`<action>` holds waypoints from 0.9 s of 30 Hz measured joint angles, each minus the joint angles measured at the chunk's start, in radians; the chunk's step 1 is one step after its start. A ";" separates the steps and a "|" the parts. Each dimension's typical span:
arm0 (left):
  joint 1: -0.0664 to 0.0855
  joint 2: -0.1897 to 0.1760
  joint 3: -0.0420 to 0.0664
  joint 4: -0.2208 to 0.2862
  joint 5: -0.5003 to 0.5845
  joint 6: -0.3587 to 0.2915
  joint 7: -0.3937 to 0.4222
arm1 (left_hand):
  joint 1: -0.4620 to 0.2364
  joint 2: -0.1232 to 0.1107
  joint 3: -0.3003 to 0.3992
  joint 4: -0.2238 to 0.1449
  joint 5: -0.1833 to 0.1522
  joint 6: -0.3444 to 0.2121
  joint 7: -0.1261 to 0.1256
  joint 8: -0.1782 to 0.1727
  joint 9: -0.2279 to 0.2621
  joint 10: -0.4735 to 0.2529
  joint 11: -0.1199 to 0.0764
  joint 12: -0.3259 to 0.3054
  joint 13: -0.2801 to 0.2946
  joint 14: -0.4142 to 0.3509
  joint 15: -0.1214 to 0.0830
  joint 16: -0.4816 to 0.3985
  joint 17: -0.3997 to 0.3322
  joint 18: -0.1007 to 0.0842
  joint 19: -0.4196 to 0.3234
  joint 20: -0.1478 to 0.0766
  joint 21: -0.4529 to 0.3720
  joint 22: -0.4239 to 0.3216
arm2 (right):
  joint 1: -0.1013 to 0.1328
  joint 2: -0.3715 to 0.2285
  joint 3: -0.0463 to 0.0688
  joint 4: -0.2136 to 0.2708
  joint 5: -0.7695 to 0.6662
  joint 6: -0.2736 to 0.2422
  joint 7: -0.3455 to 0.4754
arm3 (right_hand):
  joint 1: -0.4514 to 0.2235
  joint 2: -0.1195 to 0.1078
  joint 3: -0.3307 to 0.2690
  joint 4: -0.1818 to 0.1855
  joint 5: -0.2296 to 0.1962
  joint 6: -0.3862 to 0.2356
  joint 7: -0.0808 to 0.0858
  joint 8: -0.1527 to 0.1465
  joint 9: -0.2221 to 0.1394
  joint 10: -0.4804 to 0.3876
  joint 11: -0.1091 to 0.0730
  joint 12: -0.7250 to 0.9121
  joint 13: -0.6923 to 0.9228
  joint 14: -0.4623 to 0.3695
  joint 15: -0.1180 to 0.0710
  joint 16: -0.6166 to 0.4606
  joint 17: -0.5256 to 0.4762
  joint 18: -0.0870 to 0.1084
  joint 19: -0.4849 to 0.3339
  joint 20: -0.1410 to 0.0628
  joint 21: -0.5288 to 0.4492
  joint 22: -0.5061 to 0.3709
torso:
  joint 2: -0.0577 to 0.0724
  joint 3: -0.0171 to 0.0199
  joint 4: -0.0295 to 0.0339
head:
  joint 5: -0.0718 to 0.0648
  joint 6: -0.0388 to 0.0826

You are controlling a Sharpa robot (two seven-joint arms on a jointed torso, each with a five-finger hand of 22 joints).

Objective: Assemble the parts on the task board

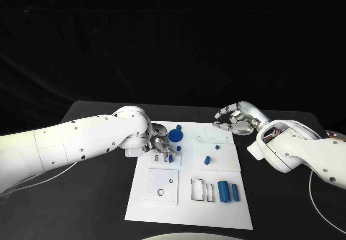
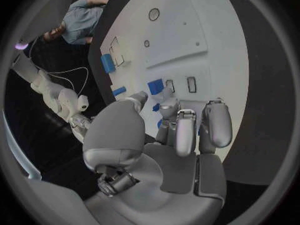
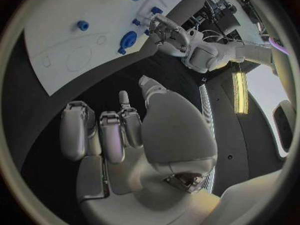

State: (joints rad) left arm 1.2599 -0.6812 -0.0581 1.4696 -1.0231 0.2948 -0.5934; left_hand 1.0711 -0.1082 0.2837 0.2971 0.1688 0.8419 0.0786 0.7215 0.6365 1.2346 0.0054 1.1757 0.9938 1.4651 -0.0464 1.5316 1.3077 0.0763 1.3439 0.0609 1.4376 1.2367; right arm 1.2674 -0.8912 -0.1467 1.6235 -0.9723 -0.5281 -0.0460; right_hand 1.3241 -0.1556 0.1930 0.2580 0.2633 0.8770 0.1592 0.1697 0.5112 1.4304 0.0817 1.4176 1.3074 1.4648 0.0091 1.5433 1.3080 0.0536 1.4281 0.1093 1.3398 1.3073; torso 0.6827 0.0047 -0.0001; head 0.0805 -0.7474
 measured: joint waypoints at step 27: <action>0.000 0.017 -0.007 -0.014 0.026 0.019 0.001 | 0.014 -0.090 0.331 -0.005 0.000 0.003 -0.003 -0.011 0.051 0.000 0.000 0.000 0.004 0.000 0.000 0.000 0.000 0.000 0.000 0.000 0.000 0.008 | -0.008 0.007 0.000 -0.005 -0.002 0.004 -0.003 | 0.000 0.000 0.000 0.000 0.006 0.000 0.000 0.004 0.001 0.000 0.000 0.000 0.000 0.000 0.000 0.000 0.000 0.000 0.000 0.000 -0.004 0.001 | -0.001 0.0001 0.0001 | -0.003 -0.007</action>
State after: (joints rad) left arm 1.2599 -0.6639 -0.0646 1.4558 -0.9969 0.3136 -0.5921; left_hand 1.0850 -0.1982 0.6151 0.2921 0.1687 0.8446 0.0760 0.7102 0.6871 1.2346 0.0054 1.1758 0.9979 1.4651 -0.0464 1.5316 1.3076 0.0763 1.3438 0.0609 1.4376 1.2448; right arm 1.2599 -0.8841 -0.1467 1.6181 -0.9743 -0.5237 -0.0489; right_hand 1.3241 -0.1556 0.1931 0.2579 0.2692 0.8770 0.1592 0.1738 0.5117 1.4304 0.0817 1.4176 1.3073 1.4648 0.0091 1.5433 1.3077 0.0536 1.4282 0.1094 1.3358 1.3078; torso 0.6821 0.0048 0.0000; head 0.0772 -0.7545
